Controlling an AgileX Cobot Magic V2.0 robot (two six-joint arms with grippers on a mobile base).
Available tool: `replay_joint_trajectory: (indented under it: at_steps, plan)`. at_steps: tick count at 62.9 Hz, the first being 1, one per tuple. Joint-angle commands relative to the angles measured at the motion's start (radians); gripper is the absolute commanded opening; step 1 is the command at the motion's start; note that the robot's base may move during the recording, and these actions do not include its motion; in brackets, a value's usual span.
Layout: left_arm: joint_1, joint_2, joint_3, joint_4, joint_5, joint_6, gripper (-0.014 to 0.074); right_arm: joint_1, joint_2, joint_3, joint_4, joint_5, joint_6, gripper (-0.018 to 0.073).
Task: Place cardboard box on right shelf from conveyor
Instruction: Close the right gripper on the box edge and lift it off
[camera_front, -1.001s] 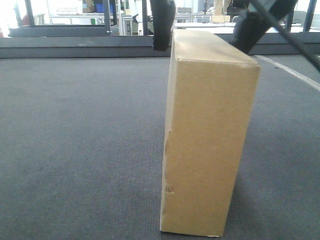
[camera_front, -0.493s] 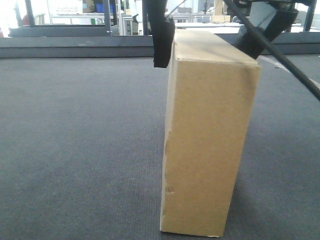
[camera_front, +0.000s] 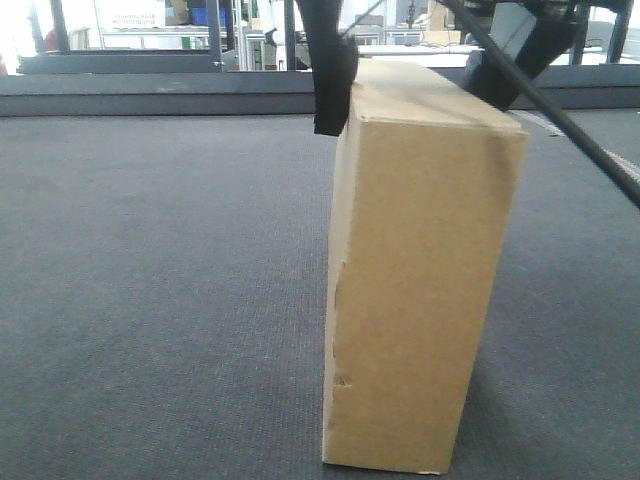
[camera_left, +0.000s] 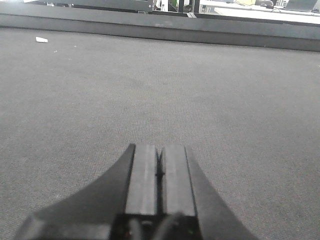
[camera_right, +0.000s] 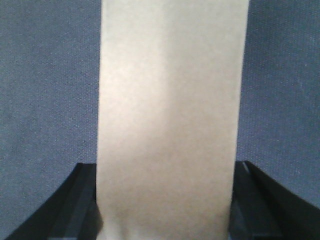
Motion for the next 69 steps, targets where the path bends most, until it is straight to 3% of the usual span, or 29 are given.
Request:
replay_joint_trajectory:
  at_steps: [1,3,17,37,50,69]
  plan:
    - [0.000,-0.008,0.010,0.001,-0.086,-0.005,-0.0116,0.005,-0.036,-0.036,-0.010,-0.023,-0.001,0.0098]
    - [0.000,-0.008,0.010,0.001,-0.086,-0.005,-0.0116,0.005,-0.037,-0.036,-0.010,-0.023,-0.001,0.0036]
    - [0.000,-0.008,0.010,0.001,-0.086,-0.005,-0.0116,0.002,-0.069,-0.036,-0.010,-0.023,-0.027,0.0055]
    - [0.000,-0.008,0.010,0.001,-0.086,-0.005,-0.0116,-0.116,-0.219,-0.006,-0.010,-0.060,-0.358,0.0055]
    - [0.000,-0.008,0.010,0.001,-0.086,-0.005,-0.0116,-0.257,-0.393,0.159,0.027,-0.279,-0.544,0.0055]
    - [0.000,-0.008,0.010,0.001,-0.086,-0.005,-0.0116,-0.529,-0.670,0.480,0.124,-0.690,-0.741,0.0055]
